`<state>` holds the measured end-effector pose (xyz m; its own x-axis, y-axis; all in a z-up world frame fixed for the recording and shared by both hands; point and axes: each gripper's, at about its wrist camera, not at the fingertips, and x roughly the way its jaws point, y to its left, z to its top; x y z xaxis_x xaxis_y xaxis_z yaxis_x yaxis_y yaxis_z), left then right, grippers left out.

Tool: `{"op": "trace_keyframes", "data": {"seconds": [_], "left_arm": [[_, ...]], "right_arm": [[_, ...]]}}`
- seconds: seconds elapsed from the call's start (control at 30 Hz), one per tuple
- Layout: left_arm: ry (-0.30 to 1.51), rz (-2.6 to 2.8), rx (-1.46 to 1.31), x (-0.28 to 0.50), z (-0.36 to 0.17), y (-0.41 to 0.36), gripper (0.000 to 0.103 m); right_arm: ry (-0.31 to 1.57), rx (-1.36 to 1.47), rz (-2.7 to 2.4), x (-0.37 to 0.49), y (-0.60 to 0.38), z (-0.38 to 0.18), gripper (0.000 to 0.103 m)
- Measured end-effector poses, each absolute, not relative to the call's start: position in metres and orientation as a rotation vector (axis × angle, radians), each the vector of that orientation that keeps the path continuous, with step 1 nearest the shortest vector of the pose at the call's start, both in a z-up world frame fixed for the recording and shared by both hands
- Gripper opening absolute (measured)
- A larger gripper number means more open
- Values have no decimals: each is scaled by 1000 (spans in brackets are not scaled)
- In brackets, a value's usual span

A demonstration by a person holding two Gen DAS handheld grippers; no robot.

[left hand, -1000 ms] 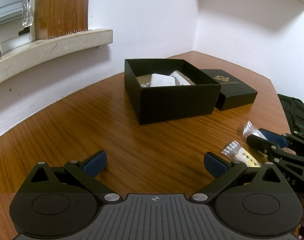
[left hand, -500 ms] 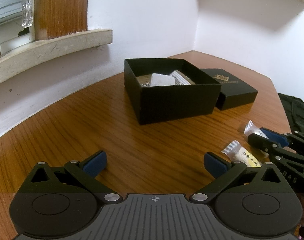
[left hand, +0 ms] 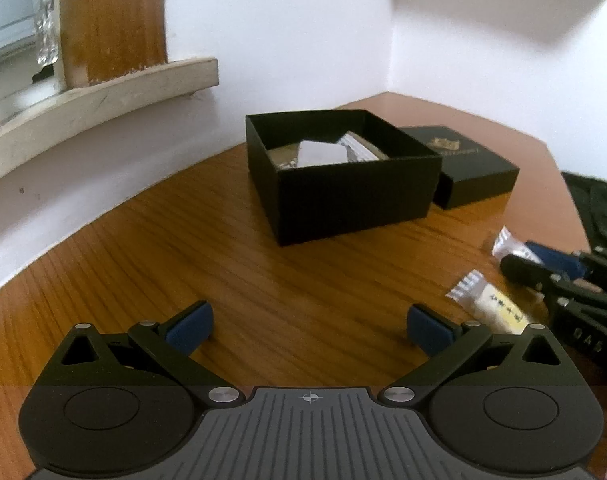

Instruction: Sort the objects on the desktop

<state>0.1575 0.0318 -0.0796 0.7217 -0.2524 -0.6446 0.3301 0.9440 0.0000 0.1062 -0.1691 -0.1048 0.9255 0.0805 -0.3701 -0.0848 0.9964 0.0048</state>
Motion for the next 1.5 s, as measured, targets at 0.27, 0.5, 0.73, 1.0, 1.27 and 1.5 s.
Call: {"op": "trace_keyframes", "data": {"seconds": [0.27,0.5,0.73,1.0,1.27,1.5], "left_arm": [[694,-319,128,157,-81,31,103],[693,-318,127,157,-80,31,103],[692,-317,127,156,-80,32,103],[692,-313,125,156,-80,31,103],[692,-318,127,157,-81,32,103],[692,-318,126,157,-81,32,103]], "right_arm": [[378,-11,89,106,-169,-105,25],[379,-22,90,107,-168,-105,25],[375,-21,80,106,-168,-106,25],[376,-24,83,107,-169,-106,25],[377,-14,89,108,-172,-106,25],[376,-3,95,108,-173,-106,25]]}}
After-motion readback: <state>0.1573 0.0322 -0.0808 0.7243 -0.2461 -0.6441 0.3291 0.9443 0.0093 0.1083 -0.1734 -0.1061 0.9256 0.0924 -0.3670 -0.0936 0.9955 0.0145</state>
